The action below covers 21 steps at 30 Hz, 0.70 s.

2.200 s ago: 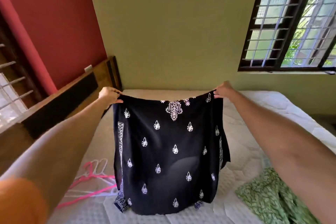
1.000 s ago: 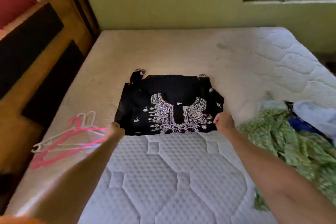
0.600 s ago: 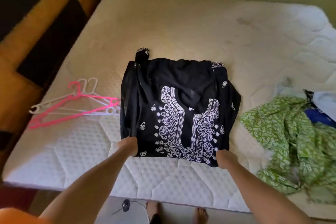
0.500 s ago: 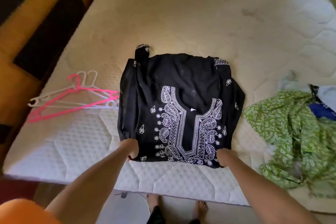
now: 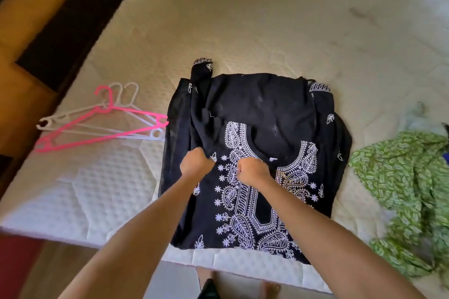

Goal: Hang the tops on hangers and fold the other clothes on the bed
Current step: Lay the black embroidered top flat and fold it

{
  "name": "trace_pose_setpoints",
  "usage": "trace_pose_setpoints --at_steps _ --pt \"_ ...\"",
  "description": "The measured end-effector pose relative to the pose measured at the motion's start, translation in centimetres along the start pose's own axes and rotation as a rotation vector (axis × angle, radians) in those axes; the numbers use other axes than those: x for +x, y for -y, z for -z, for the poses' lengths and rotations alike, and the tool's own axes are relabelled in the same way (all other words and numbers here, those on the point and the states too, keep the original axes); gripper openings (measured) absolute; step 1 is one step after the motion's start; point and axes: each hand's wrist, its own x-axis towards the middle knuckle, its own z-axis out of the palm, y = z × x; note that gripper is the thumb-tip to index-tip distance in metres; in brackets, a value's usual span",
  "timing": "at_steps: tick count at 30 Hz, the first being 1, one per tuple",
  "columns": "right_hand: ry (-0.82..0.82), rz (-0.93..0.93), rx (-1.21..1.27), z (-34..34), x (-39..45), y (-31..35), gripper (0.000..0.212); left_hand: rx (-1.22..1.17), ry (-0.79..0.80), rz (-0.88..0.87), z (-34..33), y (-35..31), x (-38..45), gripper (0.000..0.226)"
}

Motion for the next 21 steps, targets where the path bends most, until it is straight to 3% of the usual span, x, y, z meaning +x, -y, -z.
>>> trace_pose_setpoints --at_steps 6,12,14,18,21 --pt "-0.086 0.094 0.297 1.0 6.9 7.3 0.043 -0.165 -0.166 0.081 0.3 0.7 5.1 0.04" --pt "-0.119 0.037 0.535 0.2 12.3 9.9 0.068 -0.354 -0.121 -0.034 -0.3 3.5 9.9 0.023" --pt "-0.129 -0.02 0.511 -0.1 13.5 10.6 0.061 -0.374 -0.179 -0.074 -0.7 4.2 10.7 0.024" --pt "-0.292 -0.05 0.532 -0.1 14.1 11.8 0.017 -0.541 -0.33 -0.078 -0.5 4.6 11.4 0.027" --pt "-0.339 -0.035 0.79 0.4 13.9 11.8 0.019 -0.69 -0.294 -0.092 0.2 4.2 12.0 0.026"
